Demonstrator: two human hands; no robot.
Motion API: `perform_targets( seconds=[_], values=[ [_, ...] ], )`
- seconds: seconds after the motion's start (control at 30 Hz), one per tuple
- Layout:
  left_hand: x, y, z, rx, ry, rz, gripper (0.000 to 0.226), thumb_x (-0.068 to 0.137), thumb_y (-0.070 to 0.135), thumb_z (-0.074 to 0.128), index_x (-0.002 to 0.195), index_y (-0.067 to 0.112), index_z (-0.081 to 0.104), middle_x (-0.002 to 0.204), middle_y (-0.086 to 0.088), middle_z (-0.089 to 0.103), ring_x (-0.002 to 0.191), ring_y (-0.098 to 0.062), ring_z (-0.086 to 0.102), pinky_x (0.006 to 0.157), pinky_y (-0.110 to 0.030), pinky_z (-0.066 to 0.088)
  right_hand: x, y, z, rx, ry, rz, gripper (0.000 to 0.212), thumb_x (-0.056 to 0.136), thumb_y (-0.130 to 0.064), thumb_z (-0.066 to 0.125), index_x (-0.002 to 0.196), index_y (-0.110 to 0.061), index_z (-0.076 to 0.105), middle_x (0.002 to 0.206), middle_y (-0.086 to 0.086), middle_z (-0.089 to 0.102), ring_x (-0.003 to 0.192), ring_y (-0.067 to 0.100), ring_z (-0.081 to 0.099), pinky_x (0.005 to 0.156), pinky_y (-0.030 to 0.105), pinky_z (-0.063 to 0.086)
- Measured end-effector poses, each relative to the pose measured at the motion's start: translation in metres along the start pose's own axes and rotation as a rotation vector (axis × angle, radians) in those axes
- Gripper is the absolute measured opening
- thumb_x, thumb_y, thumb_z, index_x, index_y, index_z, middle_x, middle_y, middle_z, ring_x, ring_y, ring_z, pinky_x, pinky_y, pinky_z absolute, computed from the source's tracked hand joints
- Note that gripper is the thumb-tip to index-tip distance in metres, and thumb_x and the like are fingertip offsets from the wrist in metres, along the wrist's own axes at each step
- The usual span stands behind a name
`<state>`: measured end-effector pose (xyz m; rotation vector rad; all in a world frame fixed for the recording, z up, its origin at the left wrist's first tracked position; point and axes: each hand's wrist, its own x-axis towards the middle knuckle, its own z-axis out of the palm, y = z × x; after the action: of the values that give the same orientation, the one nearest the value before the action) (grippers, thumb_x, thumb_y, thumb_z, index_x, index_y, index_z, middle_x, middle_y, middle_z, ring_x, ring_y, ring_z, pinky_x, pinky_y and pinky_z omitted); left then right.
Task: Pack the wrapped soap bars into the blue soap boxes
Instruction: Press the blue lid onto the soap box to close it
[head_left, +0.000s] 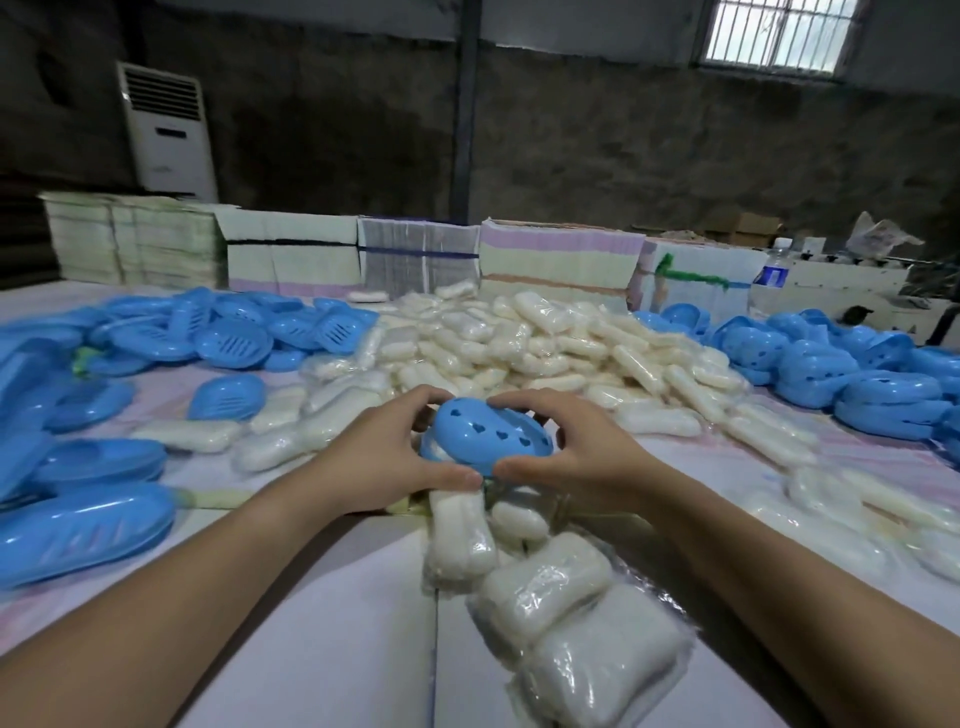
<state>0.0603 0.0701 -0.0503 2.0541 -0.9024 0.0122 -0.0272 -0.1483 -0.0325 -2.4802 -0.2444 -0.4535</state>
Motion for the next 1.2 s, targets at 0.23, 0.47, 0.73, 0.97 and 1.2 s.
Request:
perform_targets(
  seconds=[0.23, 0.47, 0.73, 0.97, 1.2],
  values=[
    [0.0, -0.001, 0.0, 0.004, -0.015, 0.017, 0.075, 0.054, 0.057, 0.09, 0.118, 0.045, 0.054, 0.108, 0.023, 0.066, 0.091, 0.014, 0.06, 0.072, -0.013, 0.051, 0.005, -0.006, 0.003, -0.049, -0.047, -0.003, 0.06, 0.066, -0.052, 0.071, 0.125, -0.045, 0.061, 0.117, -0.015, 0.061, 0.111, 0.002, 0.052, 0.091, 0.02, 0.04],
    [-0.001, 0.002, -0.001, -0.017, -0.02, 0.029, 0.066, 0.059, 0.046, 0.093, 0.114, 0.042, 0.057, 0.103, 0.022, 0.067, 0.091, 0.014, 0.06, 0.069, -0.007, 0.048, 0.005, -0.009, 0.002, -0.082, -0.117, 0.004, 0.062, 0.07, -0.055, 0.063, 0.132, -0.051, 0.053, 0.119, -0.018, 0.05, 0.111, 0.001, 0.038, 0.088, 0.012, 0.028],
    [-0.004, 0.007, -0.002, -0.025, 0.026, 0.0, 0.077, 0.047, 0.058, 0.091, 0.115, 0.045, 0.056, 0.101, 0.02, 0.065, 0.083, 0.011, 0.062, 0.068, -0.011, 0.048, 0.004, -0.01, 0.008, 0.031, -0.109, 0.015, 0.056, 0.07, -0.055, 0.063, 0.124, -0.06, 0.051, 0.121, -0.017, 0.051, 0.11, -0.004, 0.049, 0.092, 0.021, 0.04],
    [-0.003, 0.014, 0.0, -0.306, 0.194, -0.034, 0.084, 0.041, 0.057, 0.09, 0.118, 0.04, 0.061, 0.102, 0.009, 0.073, 0.1, -0.006, 0.068, 0.086, -0.032, 0.057, 0.003, -0.008, 0.008, 0.37, 0.024, 0.028, 0.05, 0.067, -0.049, 0.071, 0.117, -0.053, 0.061, 0.118, -0.016, 0.062, 0.102, 0.007, 0.064, 0.082, 0.026, 0.054],
    [-0.01, 0.029, 0.003, -0.546, 0.174, -0.083, 0.071, 0.05, 0.043, 0.097, 0.113, 0.031, 0.067, 0.113, 0.004, 0.071, 0.098, -0.012, 0.072, 0.079, -0.028, 0.059, -0.002, -0.011, 0.005, 0.466, 0.022, 0.018, 0.047, 0.077, -0.037, 0.073, 0.123, -0.045, 0.063, 0.12, -0.003, 0.064, 0.105, 0.018, 0.066, 0.088, 0.034, 0.057]
  ],
)
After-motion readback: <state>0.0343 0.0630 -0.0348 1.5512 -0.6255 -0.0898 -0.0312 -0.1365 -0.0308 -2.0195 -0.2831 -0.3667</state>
